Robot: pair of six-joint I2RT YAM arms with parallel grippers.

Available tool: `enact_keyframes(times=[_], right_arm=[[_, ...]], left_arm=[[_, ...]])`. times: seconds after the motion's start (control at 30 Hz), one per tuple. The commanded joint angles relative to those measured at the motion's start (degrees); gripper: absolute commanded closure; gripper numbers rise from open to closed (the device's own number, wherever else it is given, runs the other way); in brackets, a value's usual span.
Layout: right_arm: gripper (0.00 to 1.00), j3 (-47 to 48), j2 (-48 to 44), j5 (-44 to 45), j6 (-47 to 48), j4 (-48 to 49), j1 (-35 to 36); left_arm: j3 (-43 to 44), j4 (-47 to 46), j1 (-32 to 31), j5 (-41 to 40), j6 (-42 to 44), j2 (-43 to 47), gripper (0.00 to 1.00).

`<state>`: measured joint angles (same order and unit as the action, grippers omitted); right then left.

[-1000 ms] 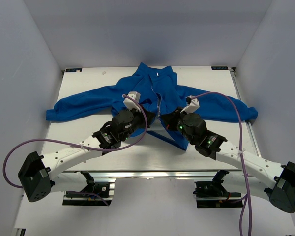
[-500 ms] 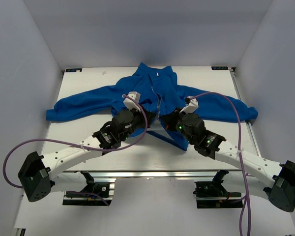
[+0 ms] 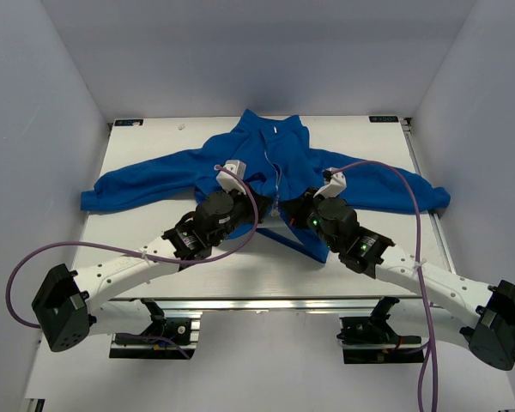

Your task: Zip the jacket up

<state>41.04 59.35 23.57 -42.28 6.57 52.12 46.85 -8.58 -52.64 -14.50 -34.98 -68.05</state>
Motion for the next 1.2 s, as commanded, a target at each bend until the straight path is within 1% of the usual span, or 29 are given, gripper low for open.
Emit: enact_keyframes(times=[0.0,0.4,0.53,0.7,0.93,1.03,1.17], right_arm=[[1.00,1.94,-1.26,1.30,-1.49,5.39,-0.17],[1.00,2.29,-2.66,0.95,-1.49,3.01,-0.17],[1.00,2.91,-2.23,1.48,-1.57,1.69,-0.17],[1.00,3.26,-1.08,0.86,-2.01,2.66,-0.17],[1.00,3.08,-1.61,0.69,-2.28,5.82,-0.26],[1.00,3.26,-2.22,0.77,-2.28,5.74,-0.26],[1.00,4.66,-2.58,0.77,-2.19,2.85,-0.26]], left_arm=[[1.40,-2.32,-0.53,1.67,-0.44,0.90,1.00],[0.88,-1.18,-0.53,-0.35,-0.61,1.34,1.00],[0.52,-1.97,-0.53,0.61,0.26,1.43,1.00],[-0.01,-4.25,-0.53,5.36,1.49,1.26,1.00],[-0.97,-3.37,-0.53,5.80,0.18,1.25,1.00],[-1.67,-2.68,-0.53,4.75,-0.26,1.78,1.00],[-2.20,-1.53,-0.53,3.78,0.26,2.31,1.00]])
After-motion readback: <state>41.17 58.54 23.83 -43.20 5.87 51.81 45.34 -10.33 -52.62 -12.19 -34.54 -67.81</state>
